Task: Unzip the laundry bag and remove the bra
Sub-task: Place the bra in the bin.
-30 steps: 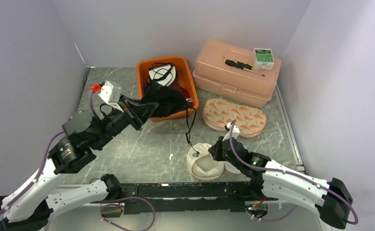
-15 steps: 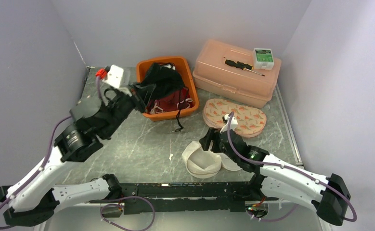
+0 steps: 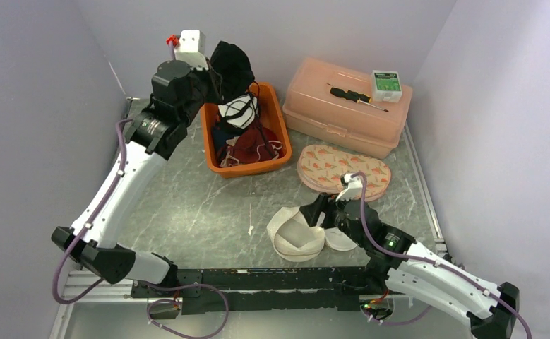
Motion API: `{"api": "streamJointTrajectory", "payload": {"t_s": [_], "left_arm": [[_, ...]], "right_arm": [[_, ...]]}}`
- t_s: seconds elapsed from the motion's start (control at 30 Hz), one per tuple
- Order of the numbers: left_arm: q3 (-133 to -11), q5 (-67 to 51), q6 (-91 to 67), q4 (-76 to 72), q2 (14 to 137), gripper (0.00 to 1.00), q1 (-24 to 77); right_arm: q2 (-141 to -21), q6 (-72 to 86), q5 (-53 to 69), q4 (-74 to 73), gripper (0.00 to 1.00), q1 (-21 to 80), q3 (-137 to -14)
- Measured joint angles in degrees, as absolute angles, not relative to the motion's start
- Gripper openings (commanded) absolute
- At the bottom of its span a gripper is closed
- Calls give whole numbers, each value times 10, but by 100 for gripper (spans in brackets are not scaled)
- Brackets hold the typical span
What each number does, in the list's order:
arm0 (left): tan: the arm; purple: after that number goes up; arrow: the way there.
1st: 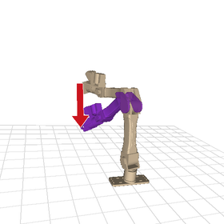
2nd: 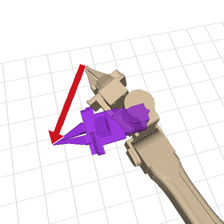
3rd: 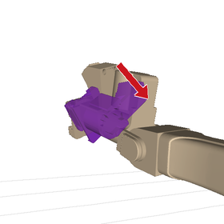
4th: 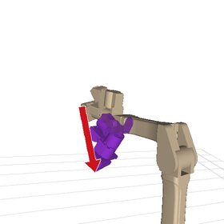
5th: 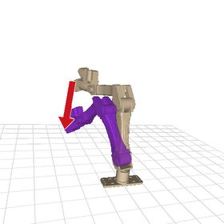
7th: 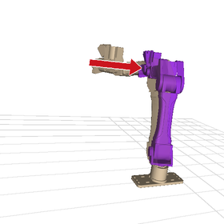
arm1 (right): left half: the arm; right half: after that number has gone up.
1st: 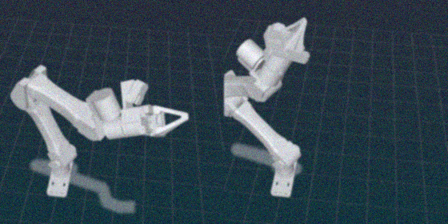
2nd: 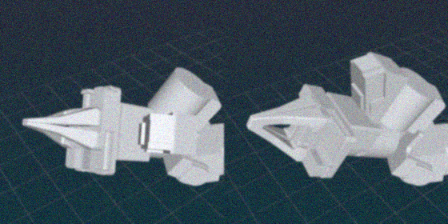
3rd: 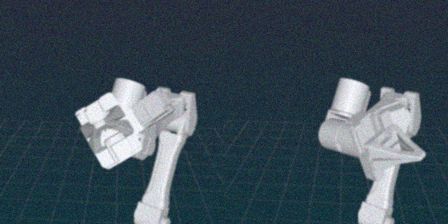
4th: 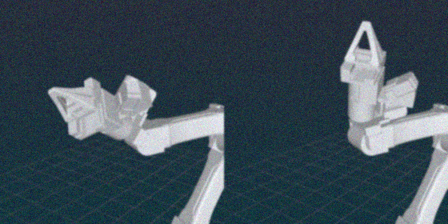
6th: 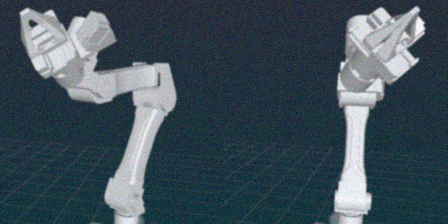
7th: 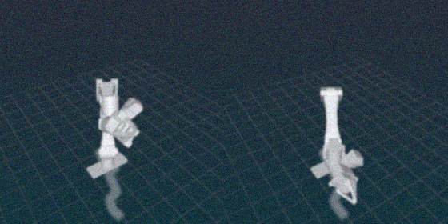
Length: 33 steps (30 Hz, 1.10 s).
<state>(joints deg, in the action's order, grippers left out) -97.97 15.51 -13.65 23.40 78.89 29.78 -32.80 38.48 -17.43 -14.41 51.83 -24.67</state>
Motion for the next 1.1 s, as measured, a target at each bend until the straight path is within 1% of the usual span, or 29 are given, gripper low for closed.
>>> {"api": "streamJointTrajectory", "payload": {"t_s": [0.17,0.37,0.53,0.83,0.93,1.1], "left_arm": [[-985,107,-190,234,821,3,259],[-943,56,-242,216,825,3,234],[-870,9,-288,202,825,3,215],[-735,-130,-387,170,874,3,164],[-714,-165,-409,155,882,3,146],[-694,-188,-423,116,896,3,127]], "right_arm": [[-303,376,-145,-127,74,518,-202],[-291,374,-116,-123,73,518,-174],[-266,368,-107,-124,73,518,-172],[-249,355,-98,-125,72,518,-172],[-246,354,-97,-124,72,518,-172],[-244,350,-97,-124,72,518,-172]]}}
